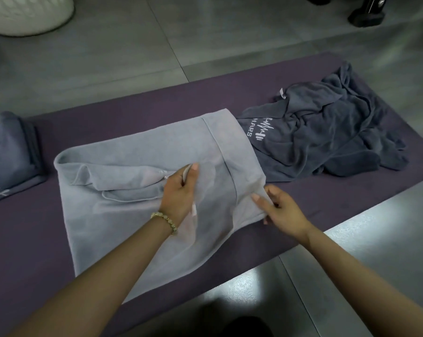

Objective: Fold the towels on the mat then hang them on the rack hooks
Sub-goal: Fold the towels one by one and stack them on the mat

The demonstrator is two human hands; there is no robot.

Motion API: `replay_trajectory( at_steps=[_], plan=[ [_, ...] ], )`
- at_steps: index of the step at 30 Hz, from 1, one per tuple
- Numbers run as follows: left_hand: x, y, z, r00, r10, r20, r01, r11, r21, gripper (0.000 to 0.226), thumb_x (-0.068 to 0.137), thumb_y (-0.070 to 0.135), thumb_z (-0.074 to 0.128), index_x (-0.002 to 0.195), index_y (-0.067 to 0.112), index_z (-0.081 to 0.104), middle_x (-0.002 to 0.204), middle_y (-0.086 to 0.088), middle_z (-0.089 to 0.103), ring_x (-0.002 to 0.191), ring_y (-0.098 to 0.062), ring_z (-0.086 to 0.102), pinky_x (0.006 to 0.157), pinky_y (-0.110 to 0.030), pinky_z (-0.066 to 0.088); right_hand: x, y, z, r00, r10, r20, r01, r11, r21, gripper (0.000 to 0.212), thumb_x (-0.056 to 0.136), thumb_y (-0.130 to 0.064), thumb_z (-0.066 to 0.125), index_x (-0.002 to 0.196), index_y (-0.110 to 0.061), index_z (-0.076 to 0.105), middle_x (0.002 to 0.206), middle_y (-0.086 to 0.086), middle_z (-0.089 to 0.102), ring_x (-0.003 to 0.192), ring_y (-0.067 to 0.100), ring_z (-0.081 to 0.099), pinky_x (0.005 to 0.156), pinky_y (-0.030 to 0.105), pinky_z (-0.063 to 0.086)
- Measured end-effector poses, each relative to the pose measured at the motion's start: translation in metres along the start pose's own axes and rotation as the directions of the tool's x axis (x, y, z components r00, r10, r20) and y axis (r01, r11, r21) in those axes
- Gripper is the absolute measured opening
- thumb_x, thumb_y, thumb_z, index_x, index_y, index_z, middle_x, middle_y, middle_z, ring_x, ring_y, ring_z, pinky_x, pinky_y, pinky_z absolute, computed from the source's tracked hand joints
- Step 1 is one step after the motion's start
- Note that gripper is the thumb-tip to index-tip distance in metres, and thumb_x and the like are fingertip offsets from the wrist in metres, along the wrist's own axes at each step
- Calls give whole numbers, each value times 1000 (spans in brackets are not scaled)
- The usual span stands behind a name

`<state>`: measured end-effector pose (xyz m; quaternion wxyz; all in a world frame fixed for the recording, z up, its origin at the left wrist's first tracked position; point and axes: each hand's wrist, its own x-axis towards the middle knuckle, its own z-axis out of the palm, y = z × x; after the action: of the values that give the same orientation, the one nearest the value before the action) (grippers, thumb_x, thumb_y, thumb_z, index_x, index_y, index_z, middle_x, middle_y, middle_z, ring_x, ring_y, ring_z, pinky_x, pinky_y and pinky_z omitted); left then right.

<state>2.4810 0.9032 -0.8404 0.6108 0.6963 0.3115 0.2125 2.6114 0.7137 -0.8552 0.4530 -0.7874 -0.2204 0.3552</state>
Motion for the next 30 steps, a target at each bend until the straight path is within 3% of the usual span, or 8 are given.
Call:
replay_trajectory(
  at_steps=[4, 8, 12, 15, 18, 25, 28, 30],
  plan=[
    [4, 19, -30, 995, 102, -4, -102, 993, 63, 42, 100, 19, 44, 59, 19, 32, 52, 13, 31, 52, -2, 31, 53, -11, 29, 3, -62, 17, 985, -153, 84, 149, 988, 44, 32, 89, -9, 65, 115, -15, 47, 65, -1, 59, 53, 11, 53, 54, 22, 49],
    [17, 22, -64, 995, 84, -57, -81, 996, 46, 27, 97, 21, 50, 71, 15, 52, 64, -3, 47, 61, -9, 40, 57, -18, 35, 9, -108, 41, 933, -244, 266, 231, 970, 78, 38, 71, -22, 79, 100, -9, 60, 85, 29, 63, 74, 30, 63, 74, 31, 54],
    [21, 31, -92, 990, 31, -135, -36, 999, -32, 24, 97, 21, 50, 74, 13, 55, 66, -10, 40, 57, -15, 32, 48, -15, 33, 13, -140, 63, 868, -280, 409, 340, 937, -80, 27, 74, -18, 78, 98, -12, 67, 90, 5, 74, 87, 18, 70, 83, 24, 55],
    [18, 37, -109, 990, 30, -137, -41, 996, -74, 27, 96, 21, 51, 71, 16, 57, 63, -9, 37, 56, -15, 31, 50, -20, 32, 15, -159, 75, 814, -471, 340, 568, 767, -297, 30, 72, -48, 74, 83, -21, 73, 70, -11, 67, 69, 7, 63, 68, 19, 49],
    [12, 40, -118, 994, 14, -112, -27, 993, -117, 26, 96, 20, 52, 73, 13, 62, 65, -6, 43, 63, -16, 36, 60, -26, 37, 23, -173, 88, 696, -614, 371, 717, 603, -348, 30, 77, -49, 66, 81, -21, 75, 85, -16, 56, 83, 3, 52, 76, 14, 39],
    [-1, 38, -128, 997, -80, 4, 78, 965, -251, 53, 99, 31, 43, 82, -18, 51, 75, -14, 45, 72, -24, 41, 69, -34, 42, 37, -188, 123, 768, -552, 325, 626, 753, -203, 8, 84, -22, 70, 84, -15, 75, 74, -22, 67, 75, -4, 62, 72, 7, 41],
    [-4, 36, -131, 993, -115, 37, 120, 952, -280, 53, 100, 38, 37, 87, -8, 60, 79, -13, 54, 78, -23, 52, 72, -28, 45, 42, -189, 131, 778, -562, 280, 611, 781, -130, 4, 83, -17, 72, 85, -14, 75, 79, -14, 70, 79, -3, 63, 74, 8, 42],
    [-6, 41, -130, 988, -140, 57, 151, 930, -336, 41, 101, 33, 34, 90, 13, 68, 80, 2, 70, 81, -8, 66, 70, -14, 50, 44, -191, 135, 777, -581, 243, 617, 779, -110, 2, 81, -15, 74, 83, -13, 74, 77, -11, 68, 76, -3, 61, 71, 6, 40]
  ],
)
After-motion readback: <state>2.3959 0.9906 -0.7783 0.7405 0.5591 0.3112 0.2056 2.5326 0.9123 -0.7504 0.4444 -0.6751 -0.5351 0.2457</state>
